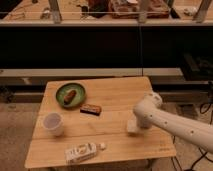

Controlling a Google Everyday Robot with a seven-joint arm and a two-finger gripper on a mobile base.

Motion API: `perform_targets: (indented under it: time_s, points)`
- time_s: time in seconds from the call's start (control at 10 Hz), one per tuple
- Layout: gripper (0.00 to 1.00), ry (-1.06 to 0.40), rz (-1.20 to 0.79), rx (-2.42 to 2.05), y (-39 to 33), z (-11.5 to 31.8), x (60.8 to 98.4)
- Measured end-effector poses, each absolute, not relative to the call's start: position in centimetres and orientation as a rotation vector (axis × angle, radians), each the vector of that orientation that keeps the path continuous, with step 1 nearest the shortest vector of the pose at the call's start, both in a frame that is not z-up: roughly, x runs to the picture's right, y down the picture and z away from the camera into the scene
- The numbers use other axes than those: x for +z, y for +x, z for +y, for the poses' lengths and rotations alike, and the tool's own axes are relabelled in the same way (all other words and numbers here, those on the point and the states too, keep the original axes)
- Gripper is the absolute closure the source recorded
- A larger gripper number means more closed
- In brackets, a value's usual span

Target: Wipe the white sponge on the table

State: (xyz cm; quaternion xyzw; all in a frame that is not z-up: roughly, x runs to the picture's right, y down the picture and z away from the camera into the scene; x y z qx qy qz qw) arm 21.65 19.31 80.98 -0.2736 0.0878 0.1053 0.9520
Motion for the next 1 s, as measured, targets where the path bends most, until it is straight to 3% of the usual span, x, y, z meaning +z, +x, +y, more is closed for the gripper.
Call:
perform_targets:
  time_s: [0.5, 1.0]
  points:
    - [0.96, -0.571, 0.105, 0.303, 26.4, 16.1, 83.7]
    - [0.96, -0.616, 0.09, 0.201, 19.8, 16.7, 86.3]
